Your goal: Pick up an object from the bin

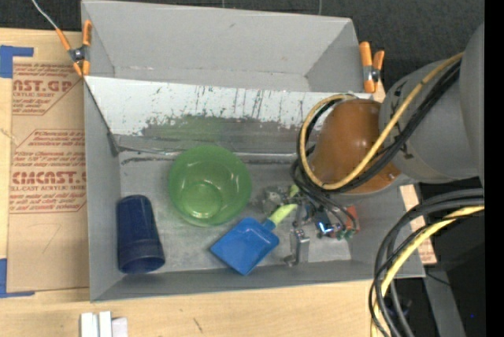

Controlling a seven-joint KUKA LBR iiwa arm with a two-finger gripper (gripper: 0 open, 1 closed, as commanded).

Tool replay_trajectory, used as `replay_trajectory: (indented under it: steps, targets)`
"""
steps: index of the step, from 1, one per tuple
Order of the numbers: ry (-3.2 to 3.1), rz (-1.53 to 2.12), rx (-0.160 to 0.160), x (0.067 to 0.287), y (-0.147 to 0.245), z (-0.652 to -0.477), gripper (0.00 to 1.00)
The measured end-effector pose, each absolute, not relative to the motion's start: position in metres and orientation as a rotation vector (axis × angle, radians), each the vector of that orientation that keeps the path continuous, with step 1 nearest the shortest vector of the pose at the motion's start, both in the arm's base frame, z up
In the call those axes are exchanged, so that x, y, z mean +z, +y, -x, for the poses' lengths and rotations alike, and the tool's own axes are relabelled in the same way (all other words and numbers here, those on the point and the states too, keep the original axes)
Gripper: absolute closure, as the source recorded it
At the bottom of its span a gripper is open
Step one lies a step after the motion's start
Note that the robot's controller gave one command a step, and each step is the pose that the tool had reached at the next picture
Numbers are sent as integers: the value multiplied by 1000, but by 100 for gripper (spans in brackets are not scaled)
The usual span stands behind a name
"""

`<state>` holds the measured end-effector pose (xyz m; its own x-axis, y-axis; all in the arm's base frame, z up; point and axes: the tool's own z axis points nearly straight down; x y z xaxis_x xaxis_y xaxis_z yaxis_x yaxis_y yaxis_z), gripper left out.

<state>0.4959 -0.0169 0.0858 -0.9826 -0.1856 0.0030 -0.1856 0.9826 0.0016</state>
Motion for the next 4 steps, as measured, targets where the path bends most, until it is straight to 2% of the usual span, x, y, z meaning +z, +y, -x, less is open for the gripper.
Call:
replay_trajectory:
  steps: [1, 2, 3, 4]
  targets:
    - [-3063, -699, -1, 102, -28, -512, 0]
    - [-3094, -532, -4, 99, -34, -520, 0]
    - [-2974, -1017, -2, 69, -39, -545, 0]
    - [-3037, -804, -7, 70, -53, -542, 100]
